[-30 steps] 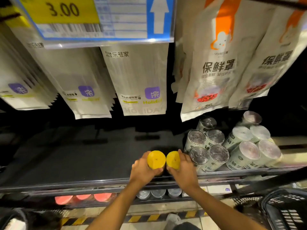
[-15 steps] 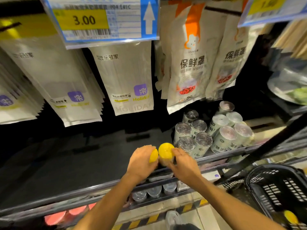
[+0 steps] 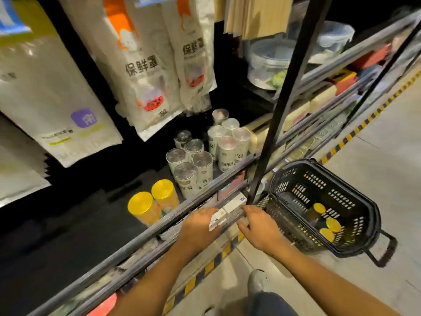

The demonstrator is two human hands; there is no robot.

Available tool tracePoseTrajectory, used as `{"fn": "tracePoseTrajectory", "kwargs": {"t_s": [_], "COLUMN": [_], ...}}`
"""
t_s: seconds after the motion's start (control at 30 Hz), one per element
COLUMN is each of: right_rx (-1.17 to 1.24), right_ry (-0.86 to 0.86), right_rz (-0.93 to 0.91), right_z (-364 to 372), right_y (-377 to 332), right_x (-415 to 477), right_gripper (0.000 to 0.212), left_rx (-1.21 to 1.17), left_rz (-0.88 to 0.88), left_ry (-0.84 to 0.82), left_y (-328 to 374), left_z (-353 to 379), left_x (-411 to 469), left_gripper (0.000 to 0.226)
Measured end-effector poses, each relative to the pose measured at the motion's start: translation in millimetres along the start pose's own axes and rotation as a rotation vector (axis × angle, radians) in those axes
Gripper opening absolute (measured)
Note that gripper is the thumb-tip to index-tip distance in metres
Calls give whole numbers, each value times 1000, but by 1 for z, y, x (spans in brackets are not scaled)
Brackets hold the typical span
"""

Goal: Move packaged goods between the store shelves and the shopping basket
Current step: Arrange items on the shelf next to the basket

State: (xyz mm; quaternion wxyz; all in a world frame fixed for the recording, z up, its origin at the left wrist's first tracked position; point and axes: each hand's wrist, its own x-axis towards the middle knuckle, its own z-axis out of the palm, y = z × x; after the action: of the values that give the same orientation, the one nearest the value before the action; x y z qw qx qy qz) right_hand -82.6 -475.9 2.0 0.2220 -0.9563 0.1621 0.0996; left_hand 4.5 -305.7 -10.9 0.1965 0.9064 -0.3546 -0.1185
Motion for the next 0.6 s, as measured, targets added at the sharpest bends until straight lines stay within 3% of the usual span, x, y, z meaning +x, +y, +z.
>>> {"fn": "tracePoseTrajectory", "kwargs": {"t_s": [0.17, 0.3, 0.6], "right_rx": [72, 91, 122], "right_ry": [103, 145, 170], "right_rz": [124, 173, 307], "right_z": [-22, -45, -97], "right_y": [72, 141, 303], "right_x": [-21, -32, -60], "right_gripper": [41, 43, 43], "left_rx": [60, 102, 25], "left_rz": [16, 97, 103], "left_ry": [-215, -248, -259], "left_y": [70, 137, 280], "left_z": [19, 44, 129], "left_x": [47, 85, 154], "left_gripper": [54, 55, 50]}}
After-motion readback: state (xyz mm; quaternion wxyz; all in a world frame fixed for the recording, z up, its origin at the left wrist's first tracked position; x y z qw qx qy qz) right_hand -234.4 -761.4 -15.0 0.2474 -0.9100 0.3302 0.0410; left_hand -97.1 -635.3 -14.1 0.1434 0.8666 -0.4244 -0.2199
